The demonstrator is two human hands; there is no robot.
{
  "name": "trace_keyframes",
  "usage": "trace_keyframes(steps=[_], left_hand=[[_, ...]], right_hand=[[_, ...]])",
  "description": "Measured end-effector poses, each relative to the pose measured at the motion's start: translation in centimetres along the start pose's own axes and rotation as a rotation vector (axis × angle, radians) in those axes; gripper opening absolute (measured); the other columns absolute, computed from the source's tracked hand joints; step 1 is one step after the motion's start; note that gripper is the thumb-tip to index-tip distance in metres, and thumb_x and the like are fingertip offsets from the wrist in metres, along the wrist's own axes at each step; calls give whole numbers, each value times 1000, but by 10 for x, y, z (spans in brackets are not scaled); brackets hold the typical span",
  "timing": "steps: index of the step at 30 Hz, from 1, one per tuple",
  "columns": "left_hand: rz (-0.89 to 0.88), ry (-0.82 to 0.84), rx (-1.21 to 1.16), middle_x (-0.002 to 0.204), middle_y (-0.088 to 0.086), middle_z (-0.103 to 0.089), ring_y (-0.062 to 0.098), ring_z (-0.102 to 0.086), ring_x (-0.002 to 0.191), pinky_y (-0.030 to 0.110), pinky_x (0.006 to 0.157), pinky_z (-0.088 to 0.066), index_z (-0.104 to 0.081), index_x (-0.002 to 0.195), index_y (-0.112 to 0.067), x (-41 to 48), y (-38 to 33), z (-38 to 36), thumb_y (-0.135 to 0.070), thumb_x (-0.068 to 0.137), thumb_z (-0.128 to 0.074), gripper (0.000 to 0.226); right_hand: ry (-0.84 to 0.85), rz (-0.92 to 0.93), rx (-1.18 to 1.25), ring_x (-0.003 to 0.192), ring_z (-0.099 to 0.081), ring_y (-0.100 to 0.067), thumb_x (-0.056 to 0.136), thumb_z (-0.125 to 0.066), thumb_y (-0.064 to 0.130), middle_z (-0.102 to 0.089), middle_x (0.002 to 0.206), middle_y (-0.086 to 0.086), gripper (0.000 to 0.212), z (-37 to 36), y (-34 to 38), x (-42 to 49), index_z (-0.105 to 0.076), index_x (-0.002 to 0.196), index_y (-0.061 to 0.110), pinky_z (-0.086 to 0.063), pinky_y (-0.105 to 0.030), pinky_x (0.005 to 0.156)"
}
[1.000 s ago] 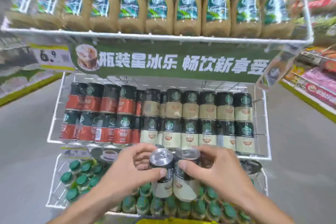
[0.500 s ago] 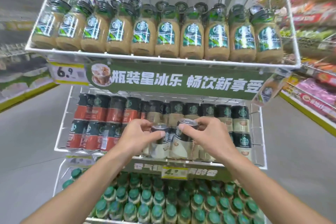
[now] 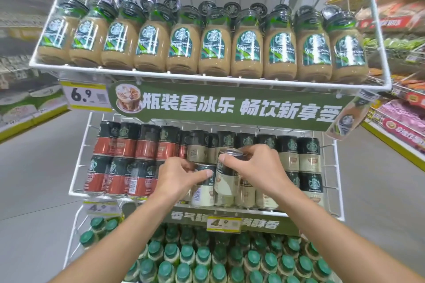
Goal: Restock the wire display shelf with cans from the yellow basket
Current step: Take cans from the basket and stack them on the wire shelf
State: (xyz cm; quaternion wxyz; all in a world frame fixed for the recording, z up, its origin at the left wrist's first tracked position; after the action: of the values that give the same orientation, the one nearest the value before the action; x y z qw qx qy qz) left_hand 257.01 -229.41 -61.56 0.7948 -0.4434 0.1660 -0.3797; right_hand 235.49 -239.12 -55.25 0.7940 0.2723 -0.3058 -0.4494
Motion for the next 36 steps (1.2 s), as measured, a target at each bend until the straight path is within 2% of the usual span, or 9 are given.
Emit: trace_keyframes(steps=[5,10,15,18,23,25,28,30,36], left_hand=[[10,-3,-11,65,-9,-68,7,-61,63,20,54,-43,-67,70,-18,-2,2,-1,-58,60,-94,48],[1,-20,-37,75,-2,-75,10,-68,74,34,77,-59,-58,62,-27,-9,-2,-1,-52,65,-94,44],[-5,-18,-37,75,10,-78,18,-68,68,37,76,-59,-65,65,-12,-9,-2,-1,-53,66,-92,49],[-4,-26,-41,78,11,-78,14,-62,66,40,79,-59,-60,61,-18,-10,-2,-1,-52,67,-92,47],[19,-24,-81,76,9,-77,15,-66,71,40,78,-58,-67,66,-14,-10,-1,0,-49,66,-94,44],[25,-11,-98,77,0,-75,15,-71,84,35,81,-58,-64,69,-24,-11,-2,-1,-49,66,-94,39],[39,19,-129,91,2,-75,22,-72,94,39,90,-59,-76,100,-9,-10,1,-2,-49,66,-94,55],[52,15,-142,98,4,-75,24,-72,96,42,93,-59,-75,111,-5,-10,3,-1,-49,67,-94,65],[48,6,-132,96,6,-76,26,-72,96,41,89,-59,-76,107,-4,-10,3,-1,-49,68,-93,62]], right_hand=[[26,-44,11,54,-65,-1,69,-68,77,-72,58,8,62,5,16,22,-77,76,17,-53,-28,57],[64,-79,38,97,-62,-14,78,-64,78,-68,97,18,38,-1,31,40,-67,88,41,-47,-28,79],[200,-73,65,119,-57,-15,90,-57,70,-67,124,18,44,-35,44,55,-63,120,39,-48,-24,94],[261,-152,-48,127,-60,-28,91,-54,71,-68,134,-8,68,-52,35,60,-69,129,17,-44,-39,111],[143,-72,-91,136,-53,-24,82,-60,80,-52,154,6,82,-48,57,70,-48,148,33,-43,-37,116],[162,-99,-233,129,-59,-24,85,-56,79,-56,150,4,81,-48,53,73,-49,148,28,-46,-35,112],[190,-97,-277,128,-59,-20,90,-58,71,-60,146,7,64,-47,50,75,-60,138,28,-47,-32,108],[174,-90,-198,109,-65,-17,89,-64,66,-68,132,11,51,-46,48,75,-67,124,29,-51,-30,98],[182,-87,-191,91,-65,-18,89,-64,66,-71,126,10,49,-46,48,74,-69,124,31,-54,-30,89]])
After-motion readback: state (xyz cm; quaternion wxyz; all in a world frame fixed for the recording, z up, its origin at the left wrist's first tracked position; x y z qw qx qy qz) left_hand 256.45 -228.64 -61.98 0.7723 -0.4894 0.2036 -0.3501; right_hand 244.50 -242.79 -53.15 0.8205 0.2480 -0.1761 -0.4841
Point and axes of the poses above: each hand's wrist, its own x-axis towards the middle knuckle, its own z-axis out of the back of the hand, y = z × x, the point moved 10 cm from there along x, towards the middle knuckle
